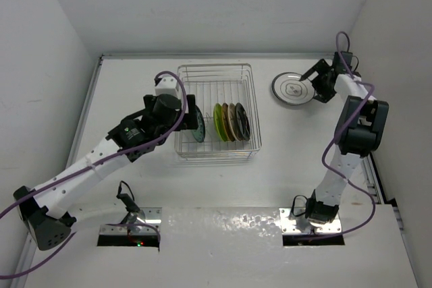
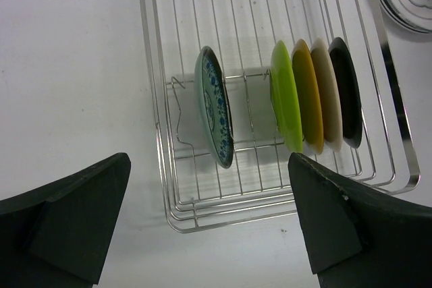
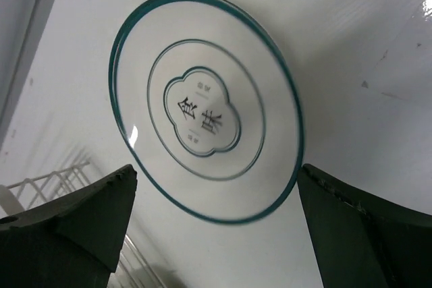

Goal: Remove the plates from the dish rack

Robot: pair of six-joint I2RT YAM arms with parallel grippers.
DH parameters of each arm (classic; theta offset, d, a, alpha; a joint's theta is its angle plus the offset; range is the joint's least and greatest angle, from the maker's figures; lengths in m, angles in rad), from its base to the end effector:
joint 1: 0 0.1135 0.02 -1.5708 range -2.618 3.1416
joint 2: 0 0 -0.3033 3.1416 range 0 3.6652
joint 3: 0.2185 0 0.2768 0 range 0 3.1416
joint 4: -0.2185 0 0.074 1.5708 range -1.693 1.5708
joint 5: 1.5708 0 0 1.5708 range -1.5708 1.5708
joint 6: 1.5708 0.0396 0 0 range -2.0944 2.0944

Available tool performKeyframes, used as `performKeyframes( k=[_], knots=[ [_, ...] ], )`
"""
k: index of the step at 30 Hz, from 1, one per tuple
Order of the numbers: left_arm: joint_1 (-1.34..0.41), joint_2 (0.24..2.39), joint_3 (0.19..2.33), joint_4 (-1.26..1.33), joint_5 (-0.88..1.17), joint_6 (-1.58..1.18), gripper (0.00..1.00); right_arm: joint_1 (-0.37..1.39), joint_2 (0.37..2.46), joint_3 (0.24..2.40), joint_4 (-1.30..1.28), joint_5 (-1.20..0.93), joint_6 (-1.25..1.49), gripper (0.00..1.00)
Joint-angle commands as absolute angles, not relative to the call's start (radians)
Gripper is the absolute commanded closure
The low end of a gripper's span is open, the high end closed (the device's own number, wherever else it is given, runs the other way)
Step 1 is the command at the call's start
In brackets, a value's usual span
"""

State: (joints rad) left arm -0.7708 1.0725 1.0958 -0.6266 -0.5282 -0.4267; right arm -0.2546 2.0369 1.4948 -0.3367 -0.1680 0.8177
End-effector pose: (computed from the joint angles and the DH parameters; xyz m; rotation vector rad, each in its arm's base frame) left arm 0.1810 -0.1479 0.3848 0.0645 2.0854 -0.1503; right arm 0.4767 -0.1172 0.2094 1.2046 2.1748 0.4499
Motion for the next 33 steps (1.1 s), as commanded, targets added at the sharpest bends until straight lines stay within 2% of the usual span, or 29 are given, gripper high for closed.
performKeyframes(
  k=[1, 3, 5, 10, 13, 17, 20, 21, 22, 25, 27, 33],
  knots=[
    [-0.773, 1.071, 1.101, -0.598, -0.502, -0.434, 0.00, -0.222, 2.028, 1.557, -0.494, -0.107, 0.706, 0.01],
    [-0.773, 1.086, 1.109, -0.597, -0.486, -0.440, 0.00, -0.177, 1.962, 1.540, -0.488, -0.049, 0.671, 0.01],
    [-0.773, 1.109, 1.117, -0.600, -0.474, -0.443, 0.00, -0.134, 1.931, 1.558, -0.514, 0.096, 0.602, 0.01],
    [-0.773, 1.121, 1.132, -0.629, -0.544, -0.463, 0.00, -0.005, 1.835, 1.637, -0.647, 0.133, 0.450, 0.01],
    [-0.773, 1.140, 1.163, -0.717, -0.664, -0.492, 0.00, 0.215, 1.660, 1.530, -0.627, 0.244, 0.365, 0.01],
    [-0.767, 1.163, 1.203, -0.785, -0.771, -0.512, 0.00, 0.385, 1.430, 1.274, -0.491, 0.170, 0.376, 0.01],
    [-0.744, 1.164, 1.212, -0.818, -0.792, -0.500, 0.00, 0.477, 1.322, 1.165, -0.442, 0.117, 0.431, 0.24],
    [-0.739, 1.164, 1.213, -0.828, -0.792, -0.492, 0.00, 0.492, 1.304, 1.143, -0.427, 0.095, 0.443, 0.42],
    [-0.738, 1.163, 1.209, -0.839, -0.788, -0.482, 0.00, 0.529, 1.278, 1.111, -0.413, 0.083, 0.452, 0.49],
    [-0.738, 1.151, 1.157, -0.827, -0.765, -0.387, 0.00, 0.571, 1.272, 1.100, -0.396, 0.089, 0.462, 0.64],
    [-0.738, 1.146, 1.105, -0.821, -0.796, -0.382, 0.00, 0.572, 1.282, 1.092, -0.384, 0.071, 0.469, 0.67],
    [-0.706, 1.108, 0.977, -0.753, -0.802, -0.430, 0.00, 0.581, 1.377, 1.098, -0.354, 0.038, 0.479, 0.61]
  ],
)
